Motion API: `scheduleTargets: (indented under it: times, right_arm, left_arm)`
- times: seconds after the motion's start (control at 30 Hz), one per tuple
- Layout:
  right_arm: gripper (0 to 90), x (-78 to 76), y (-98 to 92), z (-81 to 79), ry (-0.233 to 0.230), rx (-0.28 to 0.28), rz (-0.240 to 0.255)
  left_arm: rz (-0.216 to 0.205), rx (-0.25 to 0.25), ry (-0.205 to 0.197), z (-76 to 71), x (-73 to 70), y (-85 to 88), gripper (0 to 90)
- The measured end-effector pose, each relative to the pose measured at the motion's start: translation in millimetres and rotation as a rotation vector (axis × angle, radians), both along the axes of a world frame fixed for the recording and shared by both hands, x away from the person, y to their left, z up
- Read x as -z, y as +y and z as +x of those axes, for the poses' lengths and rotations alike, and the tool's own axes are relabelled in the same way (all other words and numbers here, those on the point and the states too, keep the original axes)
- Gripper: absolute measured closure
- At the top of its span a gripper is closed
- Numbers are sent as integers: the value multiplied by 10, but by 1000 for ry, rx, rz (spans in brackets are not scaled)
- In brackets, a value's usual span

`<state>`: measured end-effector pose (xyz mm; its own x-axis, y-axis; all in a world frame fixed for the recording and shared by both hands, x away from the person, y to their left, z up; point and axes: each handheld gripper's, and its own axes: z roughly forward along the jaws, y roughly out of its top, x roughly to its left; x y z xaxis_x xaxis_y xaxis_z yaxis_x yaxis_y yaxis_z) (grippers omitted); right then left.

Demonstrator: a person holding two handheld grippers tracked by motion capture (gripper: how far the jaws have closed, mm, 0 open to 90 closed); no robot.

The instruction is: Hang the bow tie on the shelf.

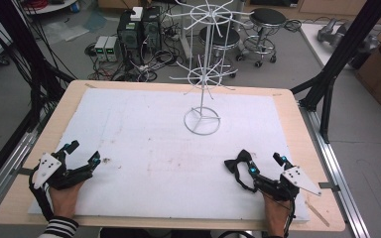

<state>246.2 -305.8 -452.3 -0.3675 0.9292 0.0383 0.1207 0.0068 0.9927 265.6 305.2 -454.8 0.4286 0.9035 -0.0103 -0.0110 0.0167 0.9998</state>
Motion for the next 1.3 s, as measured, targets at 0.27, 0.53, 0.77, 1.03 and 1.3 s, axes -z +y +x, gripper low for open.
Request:
scheduleTargets:
  times: [0.27, 0.53, 0.77, 1.03, 1.3]
  right_arm:
    - [105, -3, 7, 4, 8, -4, -3]
    - [105, -8, -6, 26, 20, -7, -2]
    - [105, -25, -17, 69, 70, -22, 17]
    - [105, -150, 22, 153, 103, -58, -47]
    - [105, -391, 74, 241, 181, -97, -110]
  left_arm:
    - [-11, 2, -5, -7, 3, 8, 146]
    - [-12, 2, -9, -9, 4, 3, 146]
    - [-13, 4, -8, -9, 4, 5, 147]
    - [-15, 3, -7, -10, 4, 9, 146]
    - [-15, 1, -11, -11, 4, 10, 146]
